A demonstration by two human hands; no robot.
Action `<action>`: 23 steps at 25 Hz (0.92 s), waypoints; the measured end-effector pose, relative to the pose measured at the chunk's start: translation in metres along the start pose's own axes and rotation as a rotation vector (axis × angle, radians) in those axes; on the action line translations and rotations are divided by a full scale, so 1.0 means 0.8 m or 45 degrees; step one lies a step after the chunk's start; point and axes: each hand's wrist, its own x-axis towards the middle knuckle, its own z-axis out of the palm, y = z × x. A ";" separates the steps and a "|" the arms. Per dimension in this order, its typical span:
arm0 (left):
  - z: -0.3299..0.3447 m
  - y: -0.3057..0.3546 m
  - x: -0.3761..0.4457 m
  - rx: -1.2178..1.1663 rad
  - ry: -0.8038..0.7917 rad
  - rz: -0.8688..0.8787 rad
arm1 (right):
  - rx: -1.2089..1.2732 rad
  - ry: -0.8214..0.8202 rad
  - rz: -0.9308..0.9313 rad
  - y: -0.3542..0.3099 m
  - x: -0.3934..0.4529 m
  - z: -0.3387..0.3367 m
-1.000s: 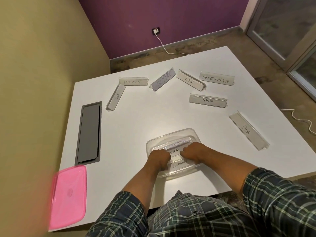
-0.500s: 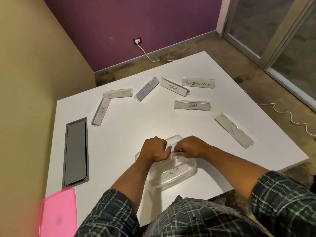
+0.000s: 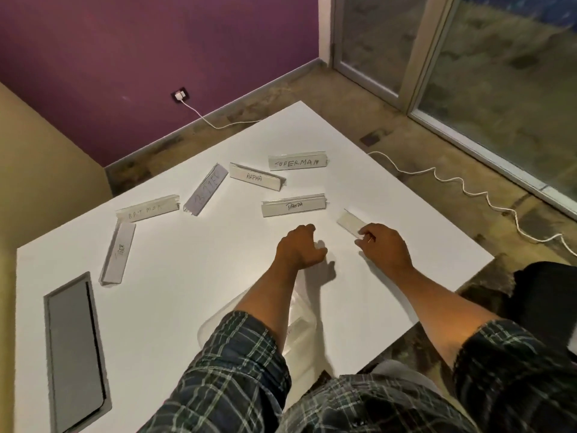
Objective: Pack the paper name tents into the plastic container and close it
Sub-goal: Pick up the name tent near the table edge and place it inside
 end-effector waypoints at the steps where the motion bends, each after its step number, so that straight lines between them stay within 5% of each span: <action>1: 0.003 0.010 0.013 0.056 -0.038 0.013 | -0.047 -0.025 -0.020 0.016 -0.001 -0.012; 6: 0.026 0.044 0.069 0.078 -0.159 0.043 | -0.305 -0.130 0.034 0.079 0.002 -0.057; 14: 0.041 0.069 0.132 -0.296 -0.231 -0.013 | -0.600 -0.480 0.035 0.124 0.027 -0.058; 18: 0.040 0.070 0.144 -0.317 -0.300 -0.052 | -0.674 -0.458 0.048 0.118 0.045 -0.047; 23: 0.029 0.053 0.141 -0.348 -0.027 -0.109 | -0.374 -0.253 0.163 0.108 0.052 -0.042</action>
